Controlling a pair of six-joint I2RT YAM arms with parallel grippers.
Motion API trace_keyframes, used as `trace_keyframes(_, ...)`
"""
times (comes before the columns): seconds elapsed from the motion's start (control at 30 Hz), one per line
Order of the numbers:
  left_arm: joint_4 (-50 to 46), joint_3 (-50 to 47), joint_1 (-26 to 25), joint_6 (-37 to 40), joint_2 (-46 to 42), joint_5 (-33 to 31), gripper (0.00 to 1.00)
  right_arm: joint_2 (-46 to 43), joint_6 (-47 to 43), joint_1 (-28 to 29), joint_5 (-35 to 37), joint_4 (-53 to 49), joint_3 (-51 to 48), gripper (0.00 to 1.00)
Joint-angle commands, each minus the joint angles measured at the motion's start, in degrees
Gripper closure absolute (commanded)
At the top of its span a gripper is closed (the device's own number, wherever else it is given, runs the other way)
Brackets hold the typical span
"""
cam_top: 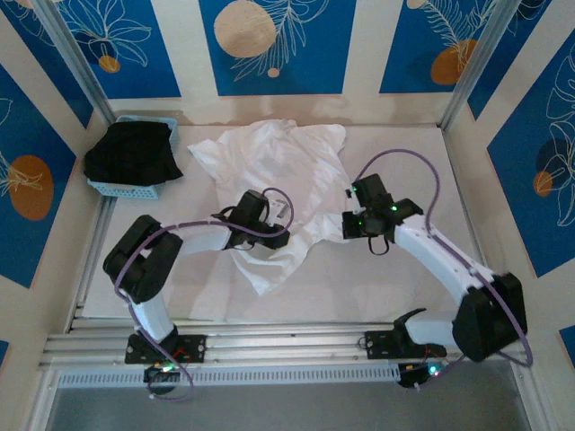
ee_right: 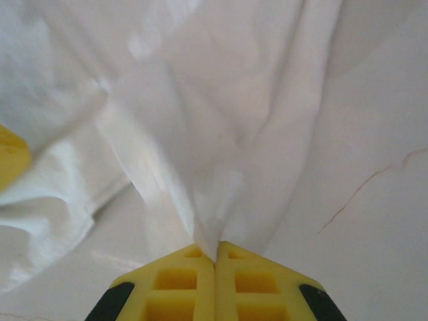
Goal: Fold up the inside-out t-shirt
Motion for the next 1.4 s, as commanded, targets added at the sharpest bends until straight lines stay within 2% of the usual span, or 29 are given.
trace_keyframes(0.0, 0.7, -0.67, 0.48, 2.19, -3.62, 2.58, 0.76, -4.09, -4.33, -0.57, -0.4, 1.34, 0.04, 1.0)
trace_keyframes(0.2, 2.85, 1.49, -2.06, 5.81, -7.89, 3.23, 0.57, -7.12, -6.39, -3.6, -0.78, 0.58, 1.83, 1.0)
trace_keyframes(0.37, -2.33, 8.35, -8.15, 12.58, -7.53, 0.41, 0.42, -7.67, -5.49, -4.17, -4.61, 1.0, 2.77, 1.0)
trace_keyframes(0.5, -3.55, 13.62, -11.33, 14.88, -4.34, -5.08, 0.34, -8.13, -4.72, -4.88, -7.16, 1.76, 1.94, 1.0)
trace_keyframes(0.7, -4.27, 21.61, -13.29, 15.35, 2.62, -6.06, 0.29, -10.09, -2.96, -6.69, -11.33, 2.57, 0.58, 1.0)
trace_keyframes(0.77, -4.1, 23.35, -13.85, 15.38, 4.57, -5.85, 0.28, -10.68, -2.4, -7.36, -12.74, 2.95, 0.15, 1.0)
trace_keyframes(0.87, -2.14, 24.71, -14.03, 13.75, 6.74, -8.99, 0.29, -11.37, -1.95, -7.83, -13.75, 3.17, -0.4, 1.0)
trace_keyframes(0.97, -1.2, 26.24, -13.77, 12.71, 8.11, -14.17, 0.34, -11.66, -1.83, -8.25, -14.04, 3.13, -0.99, 1.0)
trace_keyframes(1.1, -2.65, 28.01, -13.06, 11.85, 9.32, -18.82, 0.45, -11.74, -2.0, -8.52, -12.39, 2.14, -0.77, 1.0)
trace_keyframes(1.2, -4.39, 28.36, -11.99, 11.0, 9.76, -19.91, 0.51, -11.95, -2.4, -8.86, -10.24, 1.37, -0.6, 1.0)
trace_keyframes(1.37, -8.36, 30.48, -10.71, 11.28, 11.96, -18.91, 0.58, -13.12, -2.36, -8.92, -11.15, 2.91, -1.32, 1.0)
